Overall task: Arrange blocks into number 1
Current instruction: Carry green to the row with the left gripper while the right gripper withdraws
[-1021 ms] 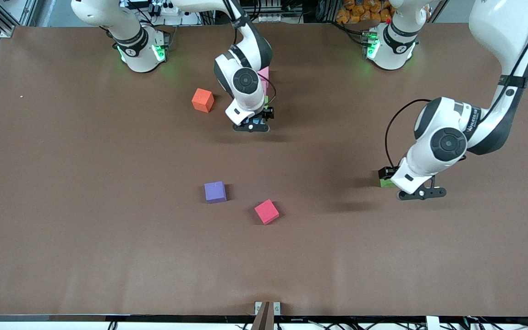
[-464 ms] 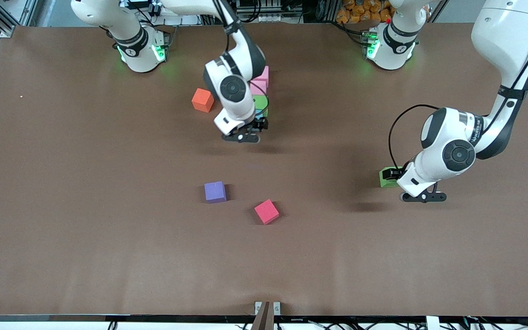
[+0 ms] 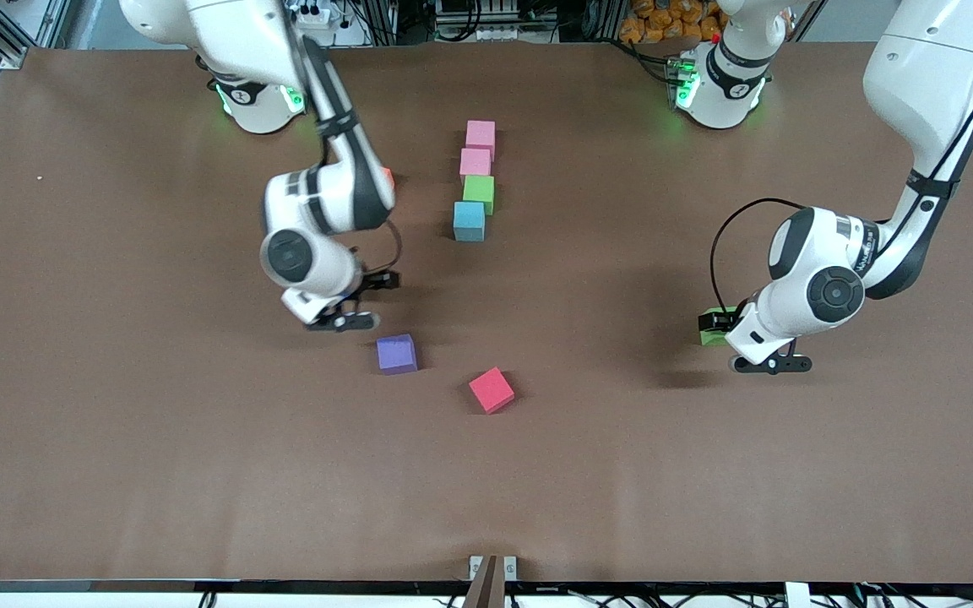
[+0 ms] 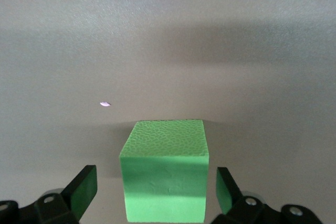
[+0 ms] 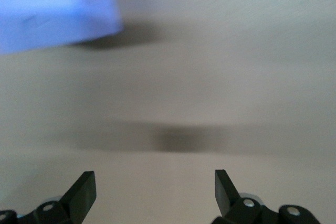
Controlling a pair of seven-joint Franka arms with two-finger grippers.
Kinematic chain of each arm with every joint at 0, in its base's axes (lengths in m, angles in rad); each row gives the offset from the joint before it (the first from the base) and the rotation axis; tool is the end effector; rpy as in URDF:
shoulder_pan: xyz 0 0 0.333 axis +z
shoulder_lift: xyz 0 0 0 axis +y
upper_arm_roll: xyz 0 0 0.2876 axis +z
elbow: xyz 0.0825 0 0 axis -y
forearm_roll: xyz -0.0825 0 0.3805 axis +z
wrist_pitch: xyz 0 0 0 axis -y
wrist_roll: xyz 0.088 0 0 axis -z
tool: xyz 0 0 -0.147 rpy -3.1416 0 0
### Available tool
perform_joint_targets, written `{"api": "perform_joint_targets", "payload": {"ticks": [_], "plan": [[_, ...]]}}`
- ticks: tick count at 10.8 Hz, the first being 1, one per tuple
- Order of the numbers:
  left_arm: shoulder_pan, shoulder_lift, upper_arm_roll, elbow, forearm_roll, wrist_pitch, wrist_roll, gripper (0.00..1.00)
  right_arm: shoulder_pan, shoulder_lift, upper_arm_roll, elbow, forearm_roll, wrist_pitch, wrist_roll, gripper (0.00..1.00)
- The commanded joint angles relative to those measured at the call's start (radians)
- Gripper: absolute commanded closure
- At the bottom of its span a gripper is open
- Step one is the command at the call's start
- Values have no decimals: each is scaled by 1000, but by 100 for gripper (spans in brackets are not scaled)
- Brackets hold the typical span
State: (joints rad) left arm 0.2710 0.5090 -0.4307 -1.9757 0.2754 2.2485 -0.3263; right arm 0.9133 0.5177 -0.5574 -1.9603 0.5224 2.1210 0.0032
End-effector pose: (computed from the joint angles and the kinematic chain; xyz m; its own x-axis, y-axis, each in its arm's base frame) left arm 0.5646 -0.0836 0.1538 0.9854 0.0060 -0.1703 0.0007 -0.9995 -0.0313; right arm 0.5187 0.2245 0.1643 0.9661 0.0542 -0.2525 0.0313 -0.9951 -0.0938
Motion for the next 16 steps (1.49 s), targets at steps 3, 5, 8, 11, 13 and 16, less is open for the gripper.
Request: {"api": "perform_joint_targets", "payload": {"ticks": [3,5,8,11,13,16], "plan": [[-15,8,6,-8,-19,16,29,74,-269,-11,11,4,-1,-19,-336,0],[-19,8,6,-6,-16,16,30,100,-306,-19,-10,8,-25,-19,-383,0],[-65,-6,-12,11,-16,14,52,100,-309,-50,-119,-8,-84,-29,-642,0],[-110,-18,-37,38,-25,11,38,100,-297,-54,-208,20,-84,-90,-712,0],[-203,-29,-37,60,-30,10,-18,100,-292,-53,-211,52,-84,-101,-698,0],[-364,-14,-54,104,-31,10,-268,100,-243,-44,-203,81,-84,-113,-645,0]]}}
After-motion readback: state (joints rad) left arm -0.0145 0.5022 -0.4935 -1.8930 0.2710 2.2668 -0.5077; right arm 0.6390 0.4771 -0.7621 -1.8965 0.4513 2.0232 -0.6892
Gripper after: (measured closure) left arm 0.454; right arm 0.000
